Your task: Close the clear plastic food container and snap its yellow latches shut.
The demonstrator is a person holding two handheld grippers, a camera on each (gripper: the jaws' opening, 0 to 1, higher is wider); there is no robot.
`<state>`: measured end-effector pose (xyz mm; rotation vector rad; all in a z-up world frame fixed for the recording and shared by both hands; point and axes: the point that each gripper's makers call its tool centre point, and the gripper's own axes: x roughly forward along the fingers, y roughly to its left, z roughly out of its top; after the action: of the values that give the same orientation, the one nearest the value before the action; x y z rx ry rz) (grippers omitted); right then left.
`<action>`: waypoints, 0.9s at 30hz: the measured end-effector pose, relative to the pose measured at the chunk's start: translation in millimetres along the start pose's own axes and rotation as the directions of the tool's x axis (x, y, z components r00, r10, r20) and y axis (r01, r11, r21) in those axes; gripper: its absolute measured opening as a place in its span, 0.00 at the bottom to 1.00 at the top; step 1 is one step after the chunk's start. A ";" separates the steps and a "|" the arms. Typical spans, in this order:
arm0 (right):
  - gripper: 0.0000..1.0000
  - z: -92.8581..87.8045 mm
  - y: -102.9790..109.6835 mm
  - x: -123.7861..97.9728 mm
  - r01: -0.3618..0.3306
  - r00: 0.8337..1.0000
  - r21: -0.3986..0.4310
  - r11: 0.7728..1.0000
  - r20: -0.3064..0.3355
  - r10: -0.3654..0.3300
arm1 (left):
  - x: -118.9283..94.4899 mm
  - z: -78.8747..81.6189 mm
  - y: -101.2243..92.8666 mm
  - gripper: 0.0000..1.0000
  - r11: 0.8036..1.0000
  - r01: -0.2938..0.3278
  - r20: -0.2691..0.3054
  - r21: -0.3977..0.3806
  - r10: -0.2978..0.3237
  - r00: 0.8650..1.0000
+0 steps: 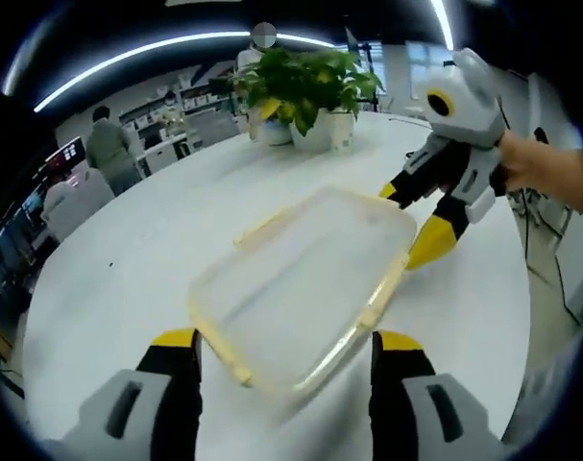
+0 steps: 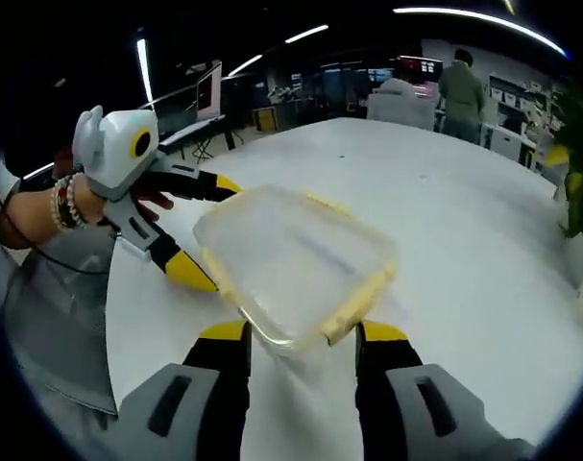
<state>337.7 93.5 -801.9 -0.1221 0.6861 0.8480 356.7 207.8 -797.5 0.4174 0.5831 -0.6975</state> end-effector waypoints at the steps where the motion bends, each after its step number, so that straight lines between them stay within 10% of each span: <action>1: 0.40 3.2 5.5 5.5 -0.003 1.000 0.000 1.000 0.002 0.003 | -4.0 -4.2 6.0 0.66 1.000 -0.002 -0.003 -0.001 0.002 1.000; 15: 0.39 51.7 69.2 83.9 -0.023 1.000 0.010 1.000 0.005 0.023 | -43.5 -55.8 97.1 0.65 0.999 -0.023 -0.036 -0.048 0.022 0.999; 27: 0.40 83.5 59.9 124.3 0.013 1.000 0.012 1.000 -0.009 -0.013 | -30.5 -56.2 146.3 0.66 0.999 -0.019 -0.030 -0.043 0.018 0.999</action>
<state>394.3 244.5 -801.8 -0.1193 0.6977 0.8309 420.0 354.4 -797.3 0.3929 0.6208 -0.6609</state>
